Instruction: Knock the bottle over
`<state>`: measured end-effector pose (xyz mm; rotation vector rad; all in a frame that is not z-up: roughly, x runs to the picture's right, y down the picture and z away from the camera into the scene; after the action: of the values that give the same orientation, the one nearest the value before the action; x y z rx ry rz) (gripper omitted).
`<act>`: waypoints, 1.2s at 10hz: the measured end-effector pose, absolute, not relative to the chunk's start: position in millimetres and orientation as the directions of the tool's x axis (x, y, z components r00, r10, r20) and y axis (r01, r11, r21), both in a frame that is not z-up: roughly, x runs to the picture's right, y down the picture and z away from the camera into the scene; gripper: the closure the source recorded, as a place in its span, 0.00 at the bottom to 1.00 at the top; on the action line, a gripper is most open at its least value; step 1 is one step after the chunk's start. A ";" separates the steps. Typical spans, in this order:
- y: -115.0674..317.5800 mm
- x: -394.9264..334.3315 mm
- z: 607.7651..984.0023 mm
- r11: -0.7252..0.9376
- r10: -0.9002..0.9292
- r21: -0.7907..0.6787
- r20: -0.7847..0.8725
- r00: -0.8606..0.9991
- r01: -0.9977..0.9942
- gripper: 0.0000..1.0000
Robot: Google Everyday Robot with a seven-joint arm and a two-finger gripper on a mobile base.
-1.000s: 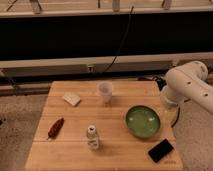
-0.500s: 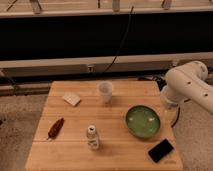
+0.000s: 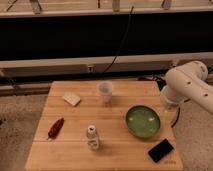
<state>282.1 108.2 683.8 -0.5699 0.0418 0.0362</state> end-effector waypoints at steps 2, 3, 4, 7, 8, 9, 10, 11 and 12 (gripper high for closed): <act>113.0 259.4 683.4 0.842 -0.022 -0.540 -0.035 0.999 0.000 0.20; 114.6 245.6 683.8 0.842 -0.043 -0.540 -0.026 0.999 0.022 0.20; 116.2 239.5 683.5 0.841 -0.059 -0.539 -0.022 0.998 0.038 0.20; 123.4 235.2 682.5 0.839 -0.098 -0.538 -0.012 0.995 0.077 0.20; 128.9 226.0 682.9 0.836 -0.121 -0.540 -0.003 0.993 0.100 0.20; 132.8 213.2 683.1 0.833 -0.141 -0.540 0.004 0.990 0.121 0.20; 136.6 199.6 682.6 0.830 -0.161 -0.538 0.012 0.987 0.143 0.20; 140.8 192.6 682.9 0.827 -0.178 -0.539 0.017 0.984 0.159 0.20; 145.0 188.5 683.7 0.824 -0.195 -0.538 0.023 0.980 0.177 0.20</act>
<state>188.5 145.0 683.7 -0.5687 0.0333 -0.1979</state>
